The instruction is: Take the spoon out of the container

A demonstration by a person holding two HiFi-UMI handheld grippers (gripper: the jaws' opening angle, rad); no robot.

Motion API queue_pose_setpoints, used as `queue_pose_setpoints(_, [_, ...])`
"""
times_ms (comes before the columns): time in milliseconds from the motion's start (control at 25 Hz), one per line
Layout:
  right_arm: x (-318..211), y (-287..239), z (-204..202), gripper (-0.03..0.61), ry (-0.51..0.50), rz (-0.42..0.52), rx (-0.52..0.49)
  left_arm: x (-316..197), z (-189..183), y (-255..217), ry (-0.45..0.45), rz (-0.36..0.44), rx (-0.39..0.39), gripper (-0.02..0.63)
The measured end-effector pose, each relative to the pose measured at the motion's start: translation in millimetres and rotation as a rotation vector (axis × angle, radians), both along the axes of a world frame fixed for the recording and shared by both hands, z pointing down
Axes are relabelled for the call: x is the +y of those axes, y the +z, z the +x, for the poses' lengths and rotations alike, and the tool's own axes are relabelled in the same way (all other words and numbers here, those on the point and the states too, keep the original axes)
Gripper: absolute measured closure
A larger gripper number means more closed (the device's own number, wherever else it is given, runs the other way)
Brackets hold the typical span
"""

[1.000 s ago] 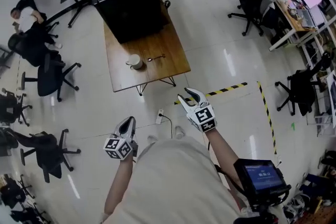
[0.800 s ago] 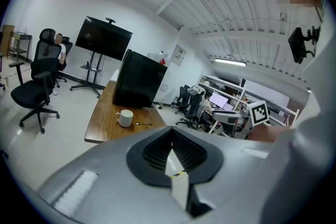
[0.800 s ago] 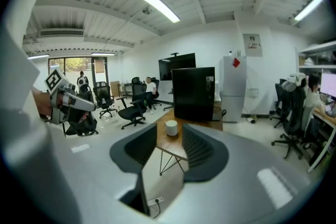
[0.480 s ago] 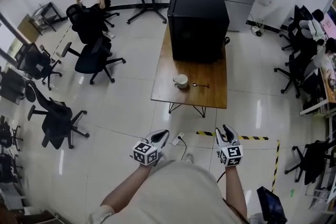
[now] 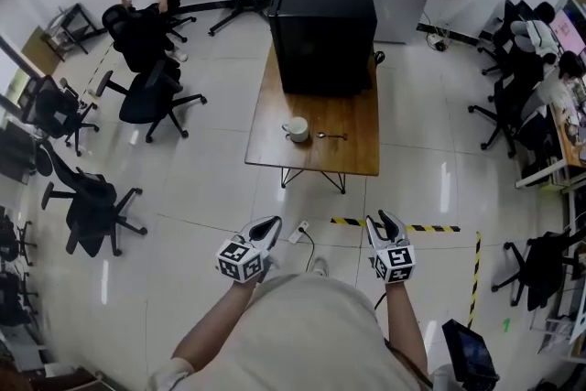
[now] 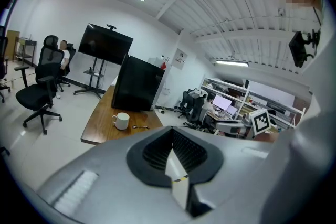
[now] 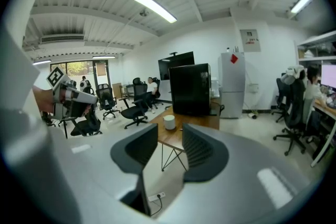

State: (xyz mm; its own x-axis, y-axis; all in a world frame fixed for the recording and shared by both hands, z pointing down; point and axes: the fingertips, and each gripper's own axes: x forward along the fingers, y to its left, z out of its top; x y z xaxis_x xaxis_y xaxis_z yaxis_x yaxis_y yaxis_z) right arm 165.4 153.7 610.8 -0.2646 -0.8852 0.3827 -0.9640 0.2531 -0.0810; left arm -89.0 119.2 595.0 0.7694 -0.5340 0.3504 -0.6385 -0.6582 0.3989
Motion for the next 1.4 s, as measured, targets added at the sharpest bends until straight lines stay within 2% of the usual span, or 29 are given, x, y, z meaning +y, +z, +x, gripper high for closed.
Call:
queue_pose_setpoints(280, [16.6,16.5,20.6,0.439,-0.006,-0.037,-0.004,3.5,11.5,4.8,-0.045,-0.009,0.012,0.614])
queue_pose_setpoints(480, [17.5,8.3,30.6,0.439,-0.001,-0.021,0.000,6.2,7.3,11.5,-0.067,-0.029,0.001,0.614])
queue_pose_setpoints(720, [14.1,5.7,47.7,0.439,0.015,-0.019,0.014,-13.0,-4.5,-5.2,-0.109,0.012,-0.018,0.614])
queue_pose_setpoints(880, [17.1,10.2,57.9,0.490,0.018,-0.028,0.047,-26.0,-19.4,-12.2,-0.166,0.035,-0.017,0.614])
queue_pose_setpoints(960, [15.8,11.6,61.5,0.494,0.011,-0.029,0.053,-30.9,-24.9,-13.5,-0.188,0.043,-0.016,0.614])
queue_pose_setpoints(1080, [10.6,18.4,58.4,0.495,-0.003,-0.032,0.053,-36.7,-34.5,-11.1,-0.211,0.047,-0.021,0.614])
queue_pose_setpoints(1240, [19.9,31.3,48.0,0.495,-0.030,-0.069,0.059,-20.4,-42.1,5.4,-0.233,-0.005,-0.024,0.614])
queue_pose_setpoints(1400, [10.3,19.9,41.8,0.506,-0.039,-0.037,0.062,-19.7,-33.8,2.1,-0.206,-0.001,-0.031,0.614])
